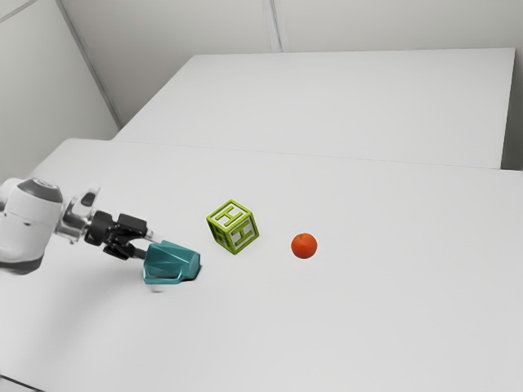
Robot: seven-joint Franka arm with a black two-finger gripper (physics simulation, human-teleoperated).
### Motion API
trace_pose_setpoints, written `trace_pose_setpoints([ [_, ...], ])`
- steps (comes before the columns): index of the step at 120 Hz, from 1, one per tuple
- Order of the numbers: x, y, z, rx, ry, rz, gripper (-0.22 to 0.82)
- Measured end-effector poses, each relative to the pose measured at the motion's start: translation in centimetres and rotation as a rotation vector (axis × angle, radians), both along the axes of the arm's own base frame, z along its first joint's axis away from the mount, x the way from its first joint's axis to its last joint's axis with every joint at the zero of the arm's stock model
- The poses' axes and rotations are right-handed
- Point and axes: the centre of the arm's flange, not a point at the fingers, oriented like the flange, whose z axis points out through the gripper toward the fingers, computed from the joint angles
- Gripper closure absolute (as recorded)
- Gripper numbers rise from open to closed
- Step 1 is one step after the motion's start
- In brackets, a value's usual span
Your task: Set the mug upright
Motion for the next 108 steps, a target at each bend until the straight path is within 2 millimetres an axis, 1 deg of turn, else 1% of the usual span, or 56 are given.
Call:
trace_pose_setpoints([
  [36, 0.2, -0.6, -1.9, -0.057, -0.093, -0.035, 0.04],
  [49, 0.2, -0.9, -2.3, -0.078, -0.126, -0.05, 0.04],
  [57, 0.3, -1.1, -2.3, -0.088, -0.146, -0.06, 0.07],
  [65, 0.3, -1.2, -2.5, -0.096, -0.162, -0.069, 0.13],
  [73, 0.3, -1.3, -2.5, -0.099, -0.178, -0.079, 0.21],
  [98, 0.3, -1.4, -2.5, -0.096, -0.218, -0.106, 0.53],
  [108, 0.3, -1.4, -2.4, -0.092, -0.231, -0.115, 0.63],
])
